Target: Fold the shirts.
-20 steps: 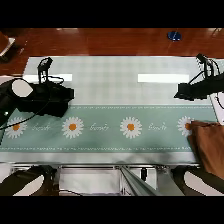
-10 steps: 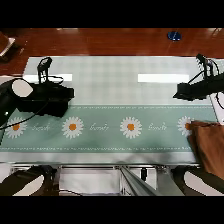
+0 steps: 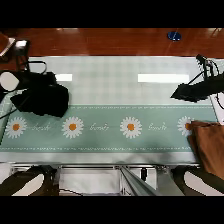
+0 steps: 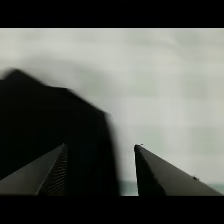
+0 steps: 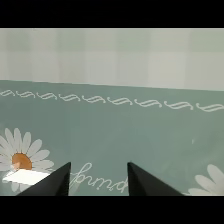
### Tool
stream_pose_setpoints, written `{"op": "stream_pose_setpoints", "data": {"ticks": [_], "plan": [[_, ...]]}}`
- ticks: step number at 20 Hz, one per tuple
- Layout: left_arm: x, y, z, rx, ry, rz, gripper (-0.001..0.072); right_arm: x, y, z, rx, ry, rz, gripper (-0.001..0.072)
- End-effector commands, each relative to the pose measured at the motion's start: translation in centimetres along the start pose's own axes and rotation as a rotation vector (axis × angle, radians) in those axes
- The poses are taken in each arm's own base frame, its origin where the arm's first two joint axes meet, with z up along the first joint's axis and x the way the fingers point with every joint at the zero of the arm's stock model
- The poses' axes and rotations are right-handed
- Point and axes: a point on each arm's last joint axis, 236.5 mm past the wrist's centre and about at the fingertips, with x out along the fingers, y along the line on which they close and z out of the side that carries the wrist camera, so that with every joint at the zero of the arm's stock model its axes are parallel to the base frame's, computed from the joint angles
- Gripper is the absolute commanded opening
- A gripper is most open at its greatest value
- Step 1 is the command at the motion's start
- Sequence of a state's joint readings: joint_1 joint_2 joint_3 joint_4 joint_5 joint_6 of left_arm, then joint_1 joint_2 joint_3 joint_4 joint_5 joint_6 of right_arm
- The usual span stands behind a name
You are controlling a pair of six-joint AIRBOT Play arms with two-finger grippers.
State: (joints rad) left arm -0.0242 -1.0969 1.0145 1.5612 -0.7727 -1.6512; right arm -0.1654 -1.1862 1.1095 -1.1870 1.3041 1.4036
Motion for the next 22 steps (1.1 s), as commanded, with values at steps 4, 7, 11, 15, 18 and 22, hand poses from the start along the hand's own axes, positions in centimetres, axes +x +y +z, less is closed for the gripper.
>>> {"op": "stream_pose_setpoints", "data": {"ticks": [4, 7, 11, 15, 18, 22], "plan": [[1.7, 12.9, -6.1, -0.149, 0.228, 0.284, 0.0508, 1.0, -0.2, -0.8, 0.039, 0.021, 0.003, 0.0415], [4.9, 11.7, -9.2, -0.221, 0.341, 0.226, 0.0508, 1.6, -0.4, -1.8, 0.066, 0.051, 0.006, 0.0410], [8.0, 9.3, -14.0, -0.251, 0.523, 0.161, 0.0505, 1.7, 0.2, -1.7, 0.091, 0.048, 0.031, 0.0410], [7.7, 7.6, -16.9, -0.138, 0.668, 0.099, 0.0022, 1.6, 1.1, -1.5, 0.102, 0.042, 0.068, 0.0410], [6.0, 6.6, -13.4, -0.127, 0.587, 0.068, 0.0022, 1.1, 1.6, -1.3, 0.093, 0.025, 0.082, 0.0410], [-0.6, 4.1, -0.9, -0.165, 0.175, -0.015, 0.0022, -1.5, 2.5, -0.5, 0.048, -0.079, 0.076, 0.0410]]}}
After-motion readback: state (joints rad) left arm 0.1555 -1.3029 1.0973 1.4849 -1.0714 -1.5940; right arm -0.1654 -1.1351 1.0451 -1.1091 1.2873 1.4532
